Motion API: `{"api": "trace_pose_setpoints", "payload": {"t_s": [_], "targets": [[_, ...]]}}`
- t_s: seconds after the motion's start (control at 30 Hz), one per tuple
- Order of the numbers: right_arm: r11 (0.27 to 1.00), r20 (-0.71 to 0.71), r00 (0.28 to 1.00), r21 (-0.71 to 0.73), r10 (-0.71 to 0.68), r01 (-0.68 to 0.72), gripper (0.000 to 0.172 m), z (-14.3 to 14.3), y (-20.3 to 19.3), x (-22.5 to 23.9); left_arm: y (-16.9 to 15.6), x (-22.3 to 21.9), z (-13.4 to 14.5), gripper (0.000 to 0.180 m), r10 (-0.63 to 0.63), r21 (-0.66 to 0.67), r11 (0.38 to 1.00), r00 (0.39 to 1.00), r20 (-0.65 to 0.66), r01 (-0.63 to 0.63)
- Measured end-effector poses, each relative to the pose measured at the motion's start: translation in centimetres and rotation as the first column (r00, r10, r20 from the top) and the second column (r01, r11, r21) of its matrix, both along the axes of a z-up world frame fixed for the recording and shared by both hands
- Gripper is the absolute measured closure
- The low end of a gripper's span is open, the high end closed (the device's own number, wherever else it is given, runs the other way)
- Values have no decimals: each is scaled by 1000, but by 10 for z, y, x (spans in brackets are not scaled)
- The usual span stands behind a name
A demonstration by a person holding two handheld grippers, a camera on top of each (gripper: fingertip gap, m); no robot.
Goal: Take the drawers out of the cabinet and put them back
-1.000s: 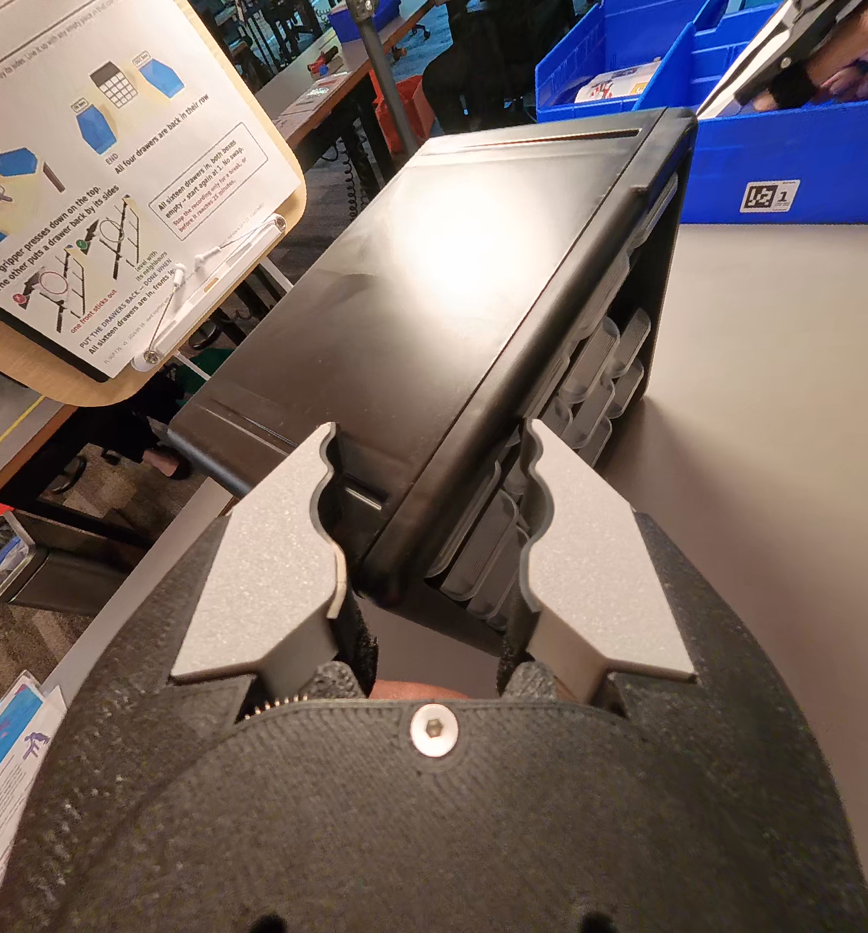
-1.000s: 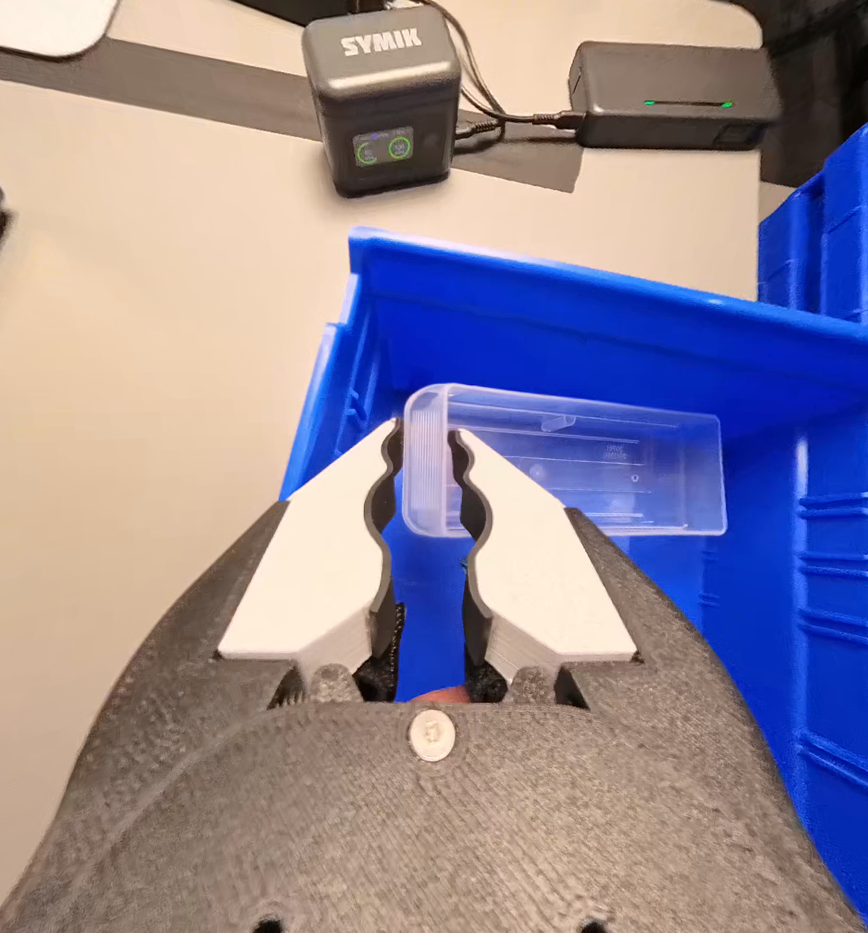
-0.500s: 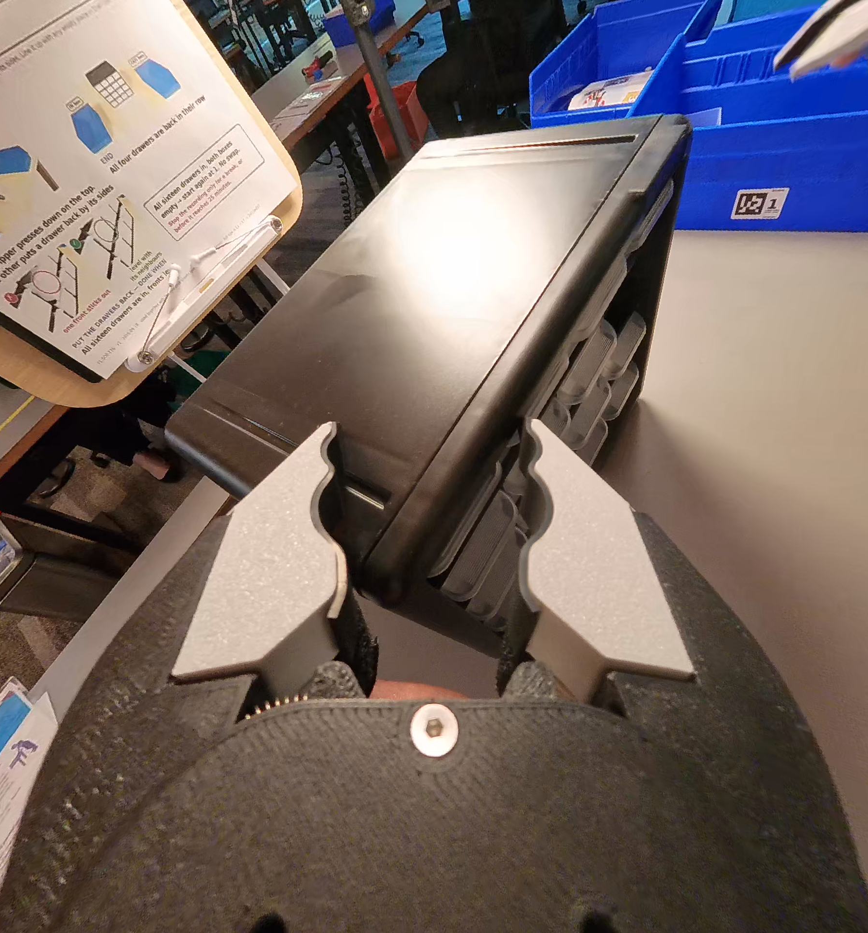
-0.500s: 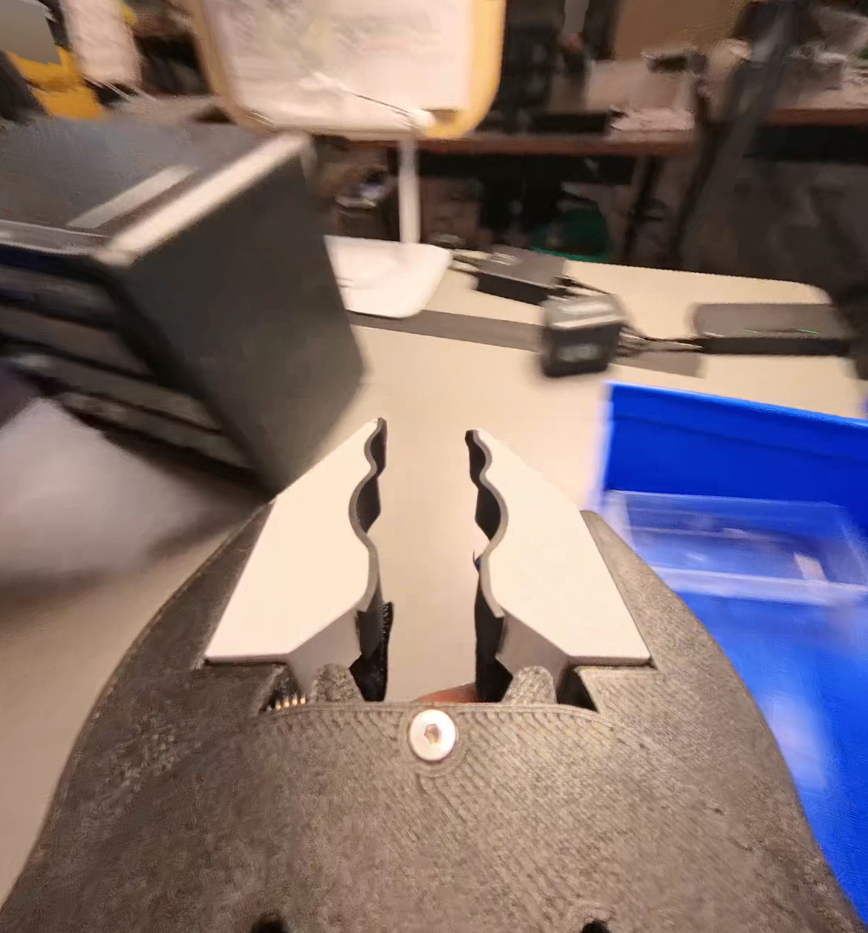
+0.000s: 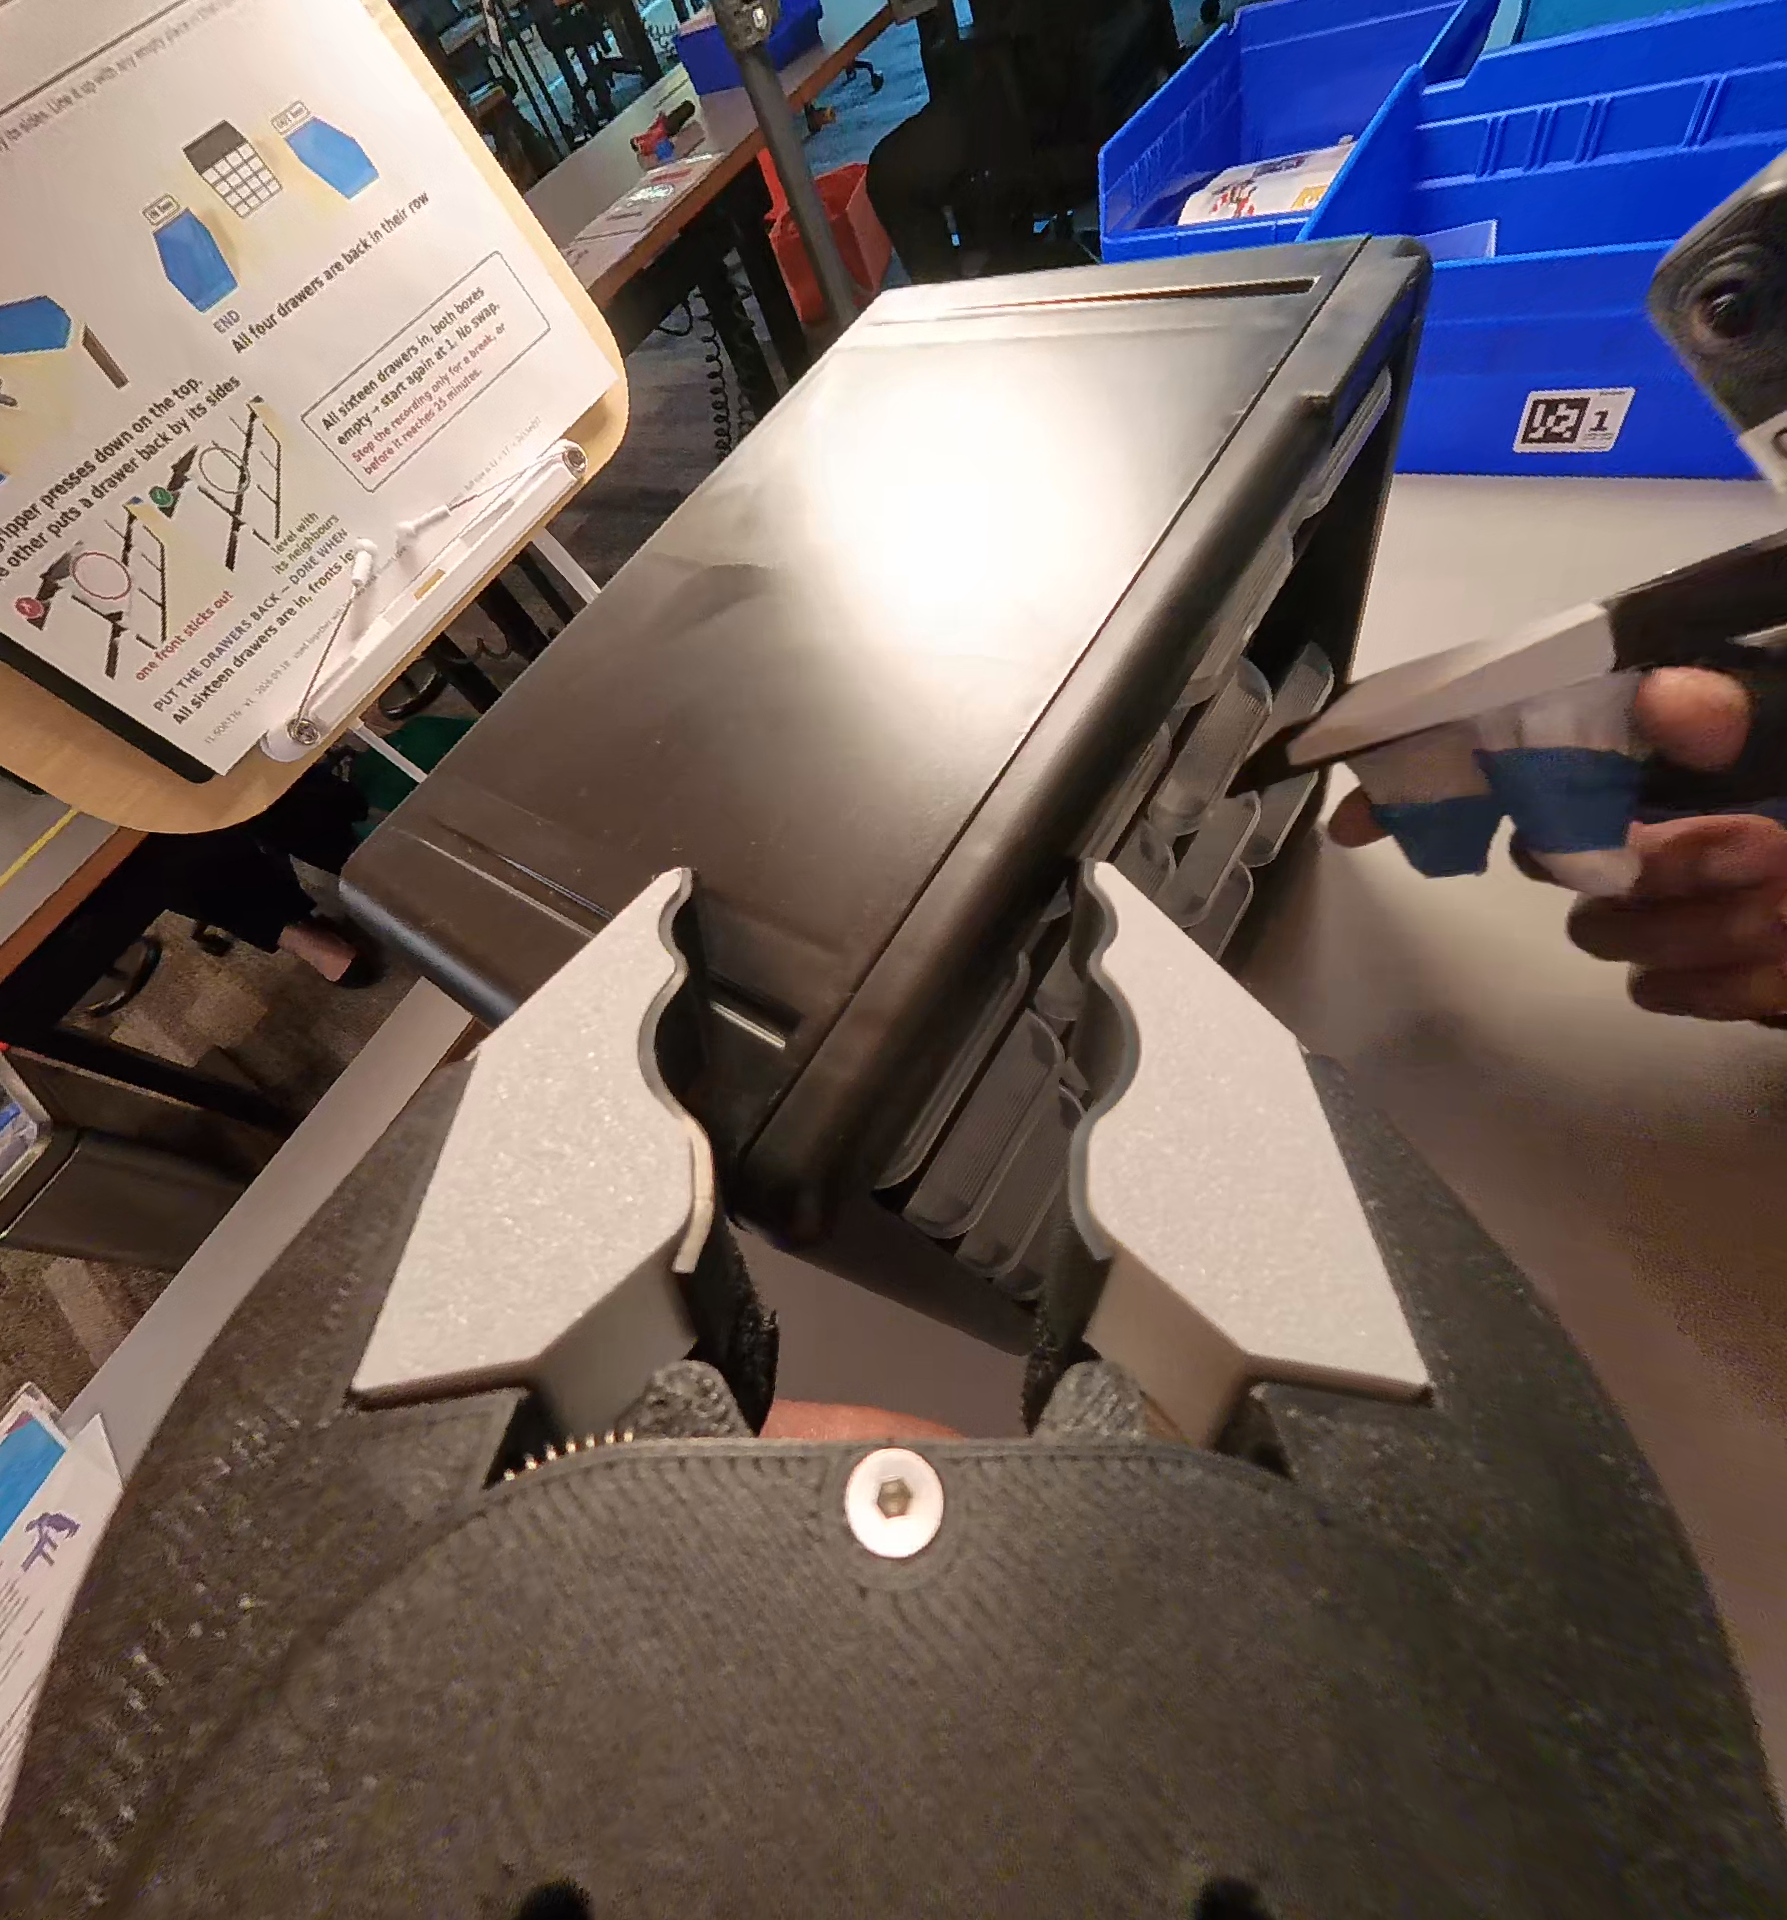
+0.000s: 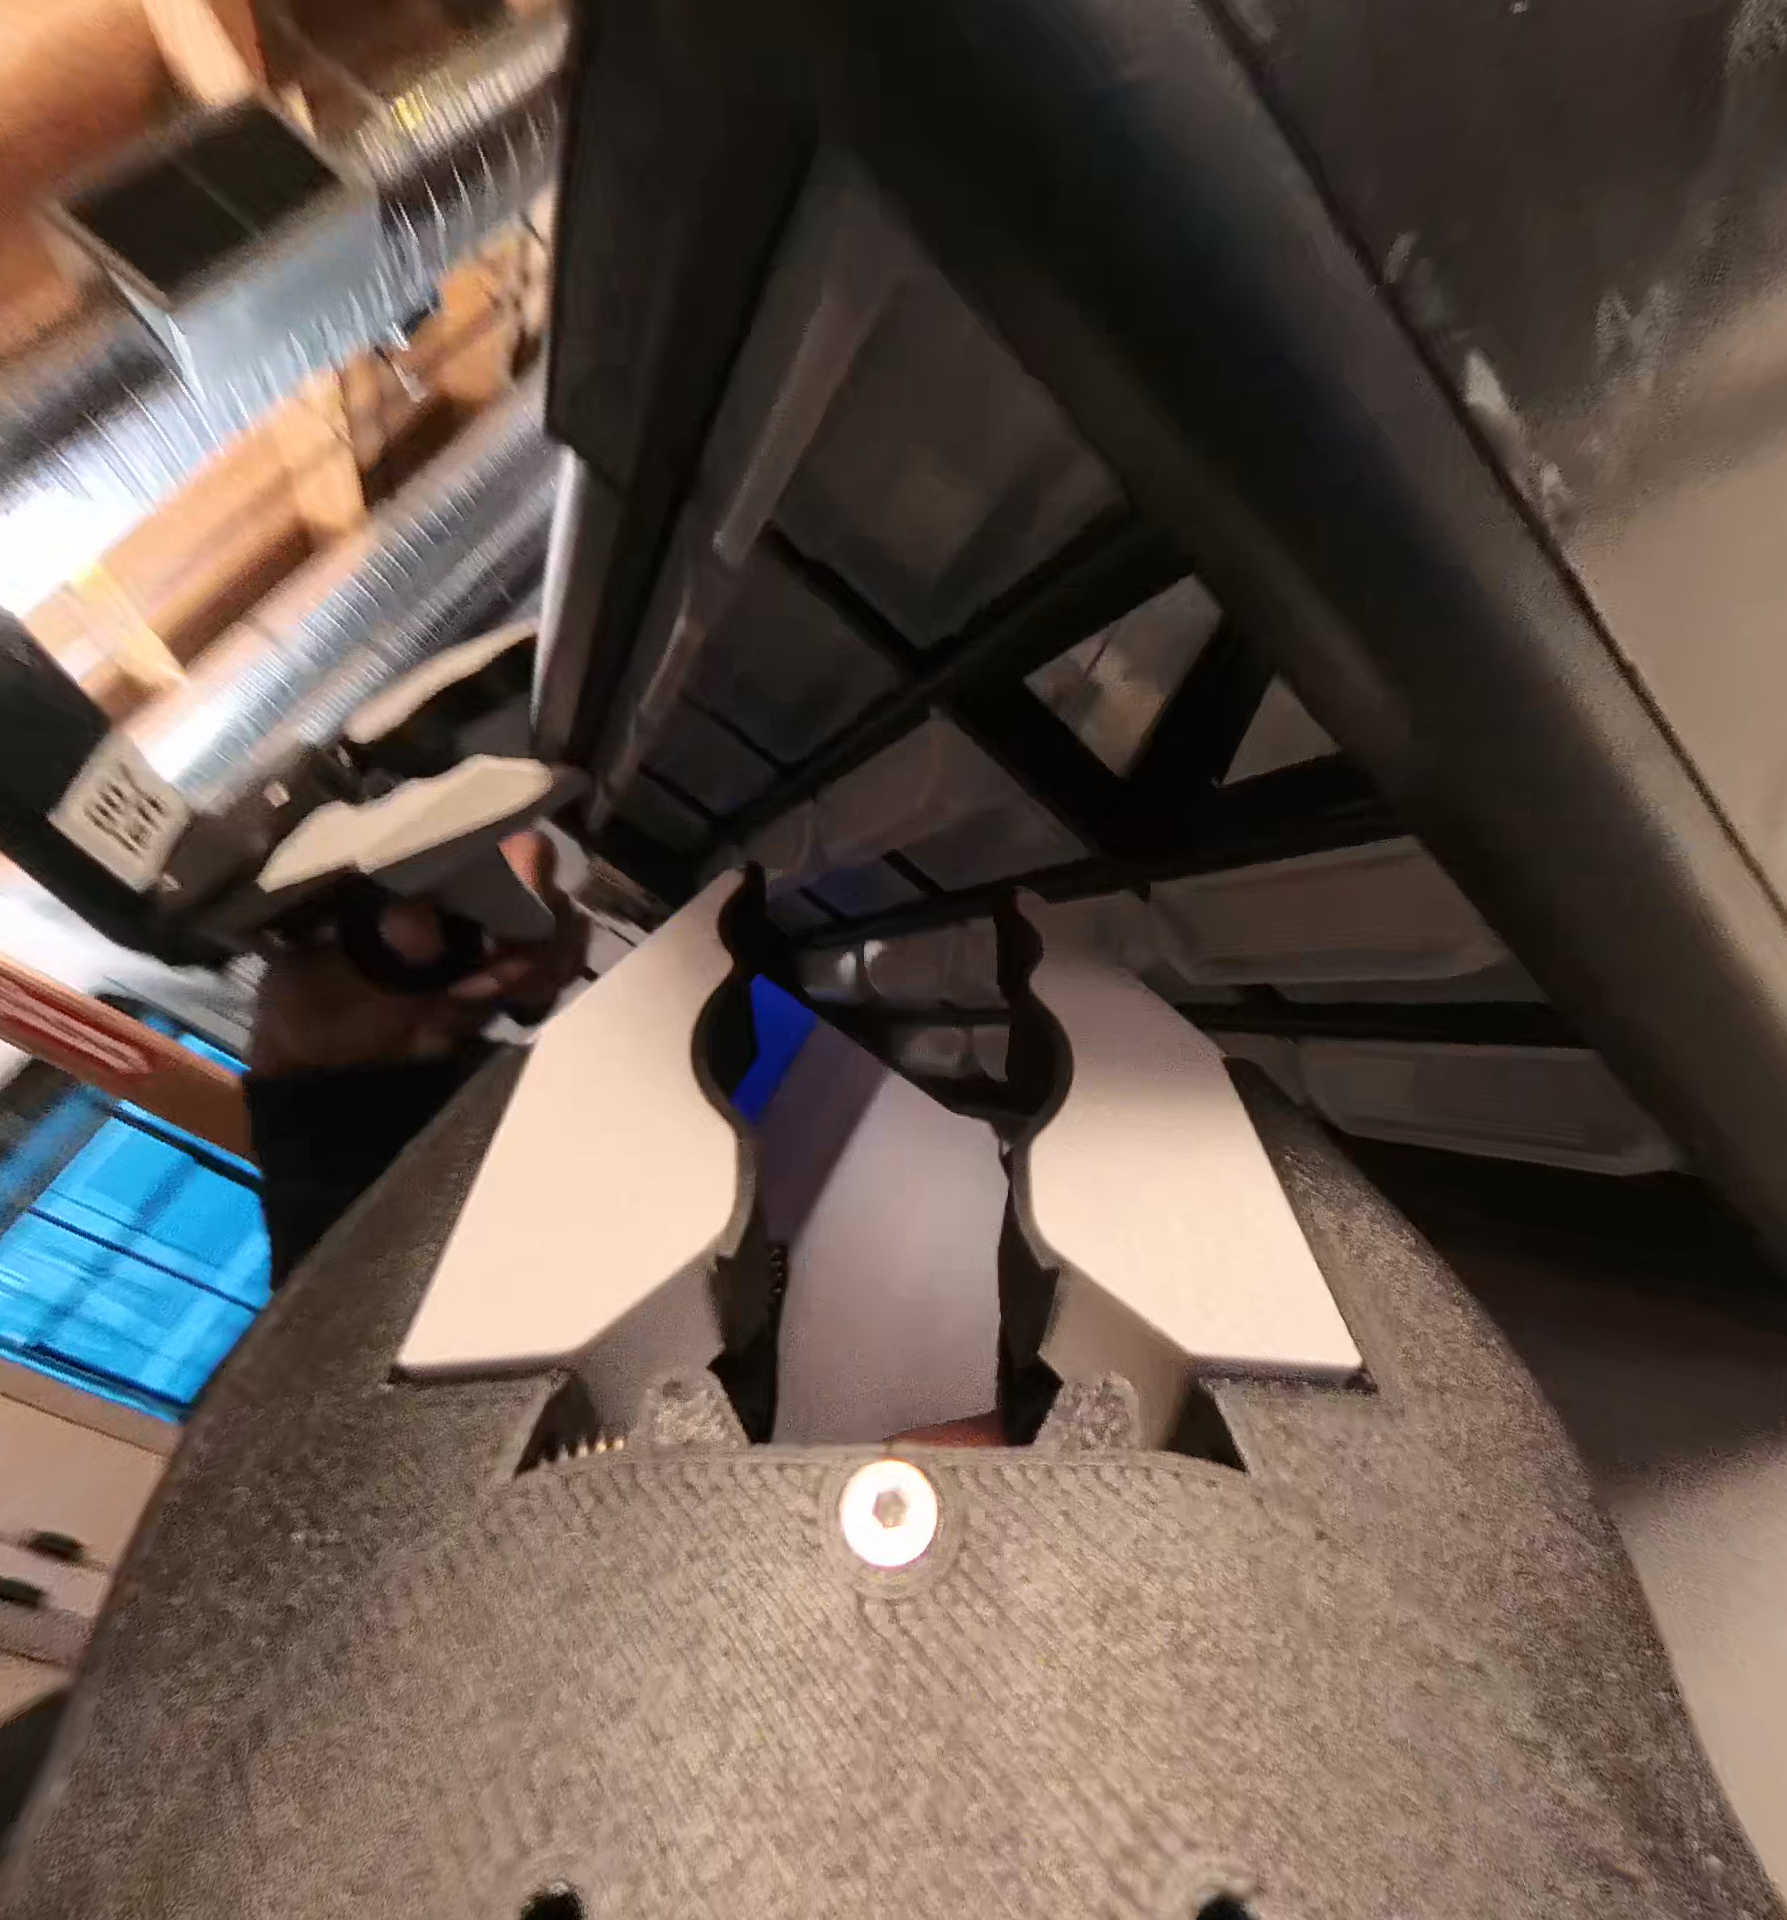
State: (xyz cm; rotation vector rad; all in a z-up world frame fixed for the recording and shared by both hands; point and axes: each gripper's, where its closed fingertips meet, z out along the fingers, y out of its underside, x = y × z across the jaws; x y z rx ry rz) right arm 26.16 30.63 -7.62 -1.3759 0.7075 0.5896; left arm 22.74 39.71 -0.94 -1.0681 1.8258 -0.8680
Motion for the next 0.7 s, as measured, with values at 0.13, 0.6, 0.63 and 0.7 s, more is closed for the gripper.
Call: {"api": "trace_pose_setpoints", "payload": {"t_s": [0.13,0.6,0.63,0.7], "targets": [[994,-93,996,108,-16,27,137,6,6,9,0,0,0,111,-5,-7,1000,1000,1,5],[958,-151,989,283,6,37,166,11,-54,-59,0,0,0,111,1,2,1000,1000,-1,-1],[955,-156,988,296,13,34,167,12,-61,-68,0,0,0,111,1,1,1000,1000,-1,-1],[947,-160,987,318,20,33,167,14,-74,-82,0,0,0,111,1,1,1000,1000,0,-1]]}}
